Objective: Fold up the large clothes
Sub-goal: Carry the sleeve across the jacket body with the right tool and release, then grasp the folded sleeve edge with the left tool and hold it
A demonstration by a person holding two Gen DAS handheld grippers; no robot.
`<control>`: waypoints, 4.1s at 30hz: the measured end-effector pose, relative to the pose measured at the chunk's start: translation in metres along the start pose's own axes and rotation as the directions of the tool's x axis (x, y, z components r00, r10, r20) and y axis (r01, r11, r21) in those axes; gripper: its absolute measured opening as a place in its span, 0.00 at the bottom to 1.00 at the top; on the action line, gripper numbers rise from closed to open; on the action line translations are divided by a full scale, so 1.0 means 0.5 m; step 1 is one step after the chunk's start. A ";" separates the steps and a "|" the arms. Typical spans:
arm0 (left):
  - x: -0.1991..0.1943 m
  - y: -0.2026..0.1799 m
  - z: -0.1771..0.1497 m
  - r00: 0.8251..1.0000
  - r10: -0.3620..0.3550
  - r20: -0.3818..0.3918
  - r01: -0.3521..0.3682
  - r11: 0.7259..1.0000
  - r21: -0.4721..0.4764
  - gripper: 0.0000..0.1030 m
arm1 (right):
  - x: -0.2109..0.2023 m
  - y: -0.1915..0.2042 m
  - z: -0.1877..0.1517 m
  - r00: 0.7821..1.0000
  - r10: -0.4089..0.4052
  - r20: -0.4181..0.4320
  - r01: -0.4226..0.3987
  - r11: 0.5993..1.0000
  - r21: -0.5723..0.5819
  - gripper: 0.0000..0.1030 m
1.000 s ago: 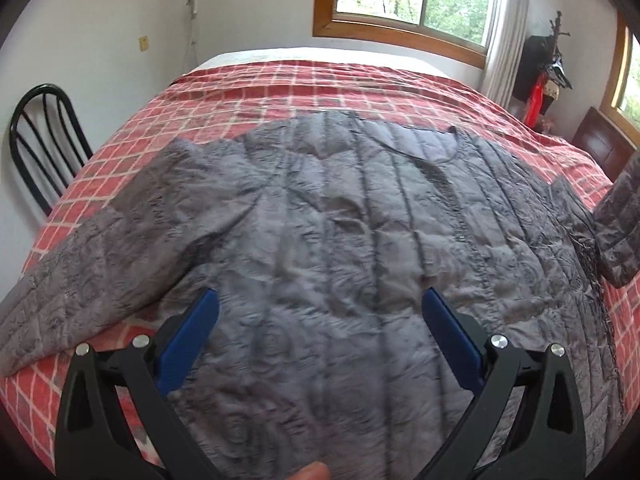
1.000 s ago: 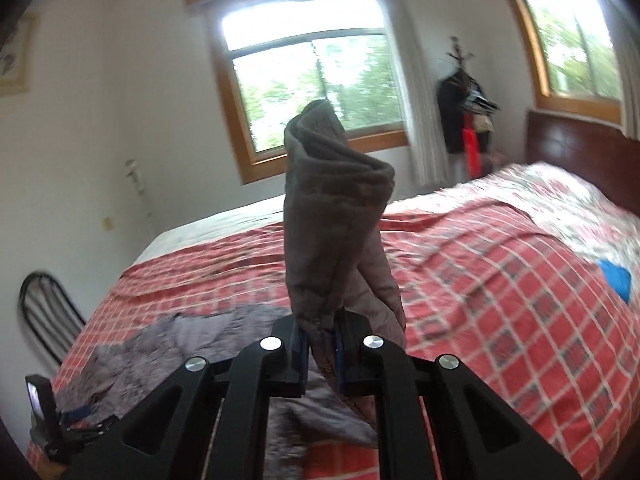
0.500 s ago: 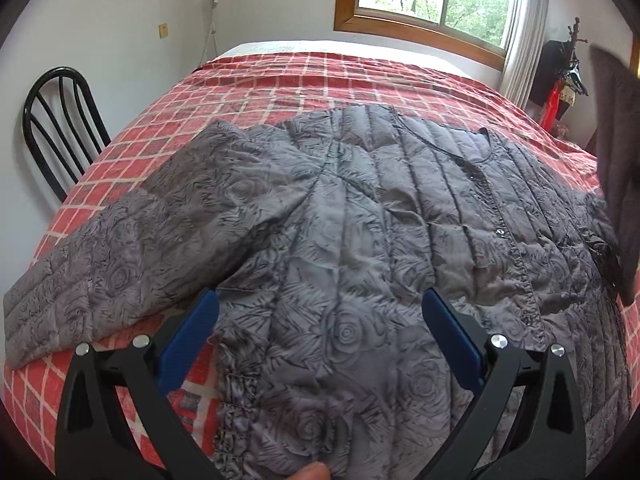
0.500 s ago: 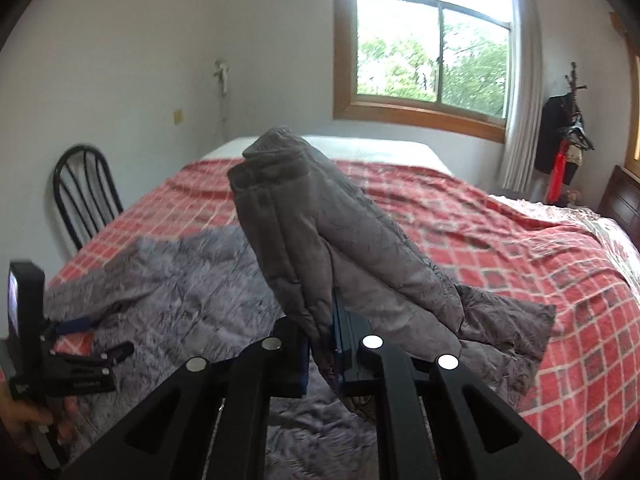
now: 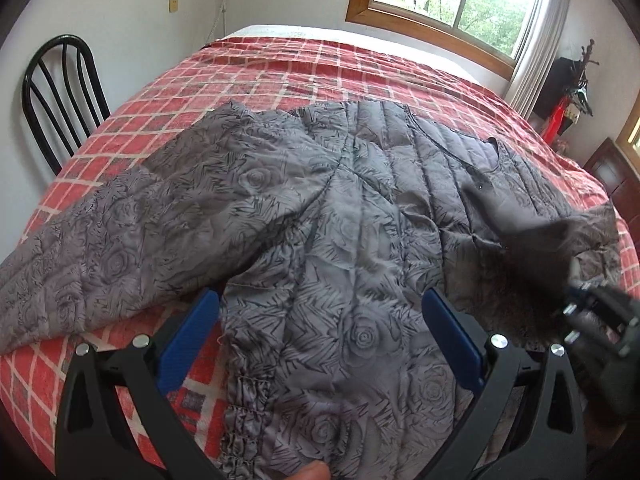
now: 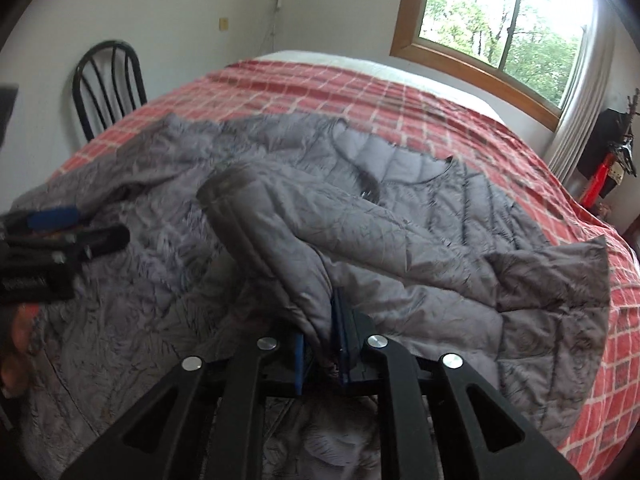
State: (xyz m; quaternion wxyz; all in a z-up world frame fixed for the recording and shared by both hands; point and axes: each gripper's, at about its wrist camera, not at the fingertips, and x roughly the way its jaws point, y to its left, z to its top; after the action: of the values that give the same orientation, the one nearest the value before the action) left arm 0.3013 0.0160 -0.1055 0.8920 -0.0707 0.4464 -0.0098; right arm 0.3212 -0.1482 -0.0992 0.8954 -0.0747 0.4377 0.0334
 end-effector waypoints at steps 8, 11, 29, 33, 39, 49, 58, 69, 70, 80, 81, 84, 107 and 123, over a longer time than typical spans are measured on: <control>0.015 -0.082 0.039 0.988 -0.109 -0.109 0.112 0.994 0.018 0.97 | -0.005 0.031 -0.029 1.000 -0.007 -0.030 0.004 0.996 -0.089 0.69; 0.031 -0.126 0.047 0.982 -0.123 -0.140 0.131 0.990 0.046 0.97 | -0.035 0.037 -0.050 0.999 -0.043 -0.012 0.041 0.990 -0.134 0.75; 0.104 -0.272 0.035 0.979 -0.052 -0.195 0.089 0.979 0.183 0.09 | -0.269 -0.031 -0.166 0.993 -0.062 0.098 0.070 0.994 -0.081 0.88; 0.099 -0.271 0.034 0.982 -0.059 -0.181 0.094 0.977 0.191 0.08 | -0.278 -0.032 -0.172 0.993 -0.054 0.106 0.061 0.996 -0.069 0.88; 0.108 -0.262 0.020 0.984 -0.068 -0.163 0.098 0.978 0.184 0.08 | -0.262 -0.041 -0.180 0.994 -0.048 0.095 0.052 0.998 -0.047 0.88; 0.119 -0.259 -0.003 0.991 -0.066 -0.115 0.085 0.982 0.169 0.09 | -0.273 -0.035 -0.183 0.992 -0.021 0.125 0.022 1.000 -0.007 0.88; 0.117 -0.264 -0.014 0.995 -0.043 -0.087 0.058 0.981 0.185 0.09 | -0.295 -0.037 -0.198 0.989 -0.024 0.144 0.023 1.000 0.010 0.90; 0.110 -0.276 -0.007 0.995 -0.009 -0.095 0.029 0.977 0.211 0.08 | -0.294 -0.043 -0.215 0.992 -0.011 0.129 0.007 0.999 0.033 0.91; 0.109 -0.277 -0.006 0.995 -0.008 -0.096 0.029 0.977 0.212 0.08 | -0.294 -0.042 -0.215 0.992 -0.009 0.128 0.005 0.999 0.032 0.91; 0.089 -0.275 -0.001 0.996 -0.012 -0.086 0.030 0.976 0.215 0.08 | -0.294 -0.028 -0.220 0.993 -0.005 0.116 0.002 1.000 0.019 0.91; 0.087 -0.274 0.000 0.996 -0.015 -0.085 0.033 0.976 0.215 0.08 | -0.295 -0.028 -0.221 0.993 -0.005 0.117 0.003 1.000 0.020 0.91; 0.082 -0.269 0.003 0.997 -0.017 -0.082 0.034 0.977 0.212 0.08 | -0.298 -0.028 -0.220 0.993 0.000 0.117 -0.003 1.000 0.025 0.91; 0.076 -0.254 0.018 0.998 -0.023 -0.063 0.036 0.977 0.211 0.08 | -0.284 -0.026 -0.201 0.994 -0.001 0.110 -0.001 1.000 0.011 0.92; 0.077 -0.244 0.021 0.998 -0.033 -0.061 0.044 0.981 0.189 0.08 | -0.047 -0.202 0.022 0.977 -0.207 0.053 0.193 0.960 0.205 0.96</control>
State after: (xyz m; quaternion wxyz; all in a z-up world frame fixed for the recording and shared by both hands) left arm 0.3384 -0.1065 -0.1133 0.8810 0.0066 0.4677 -0.0715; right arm 0.3281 -0.2462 -0.0635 0.9127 -0.0276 0.3958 -0.0984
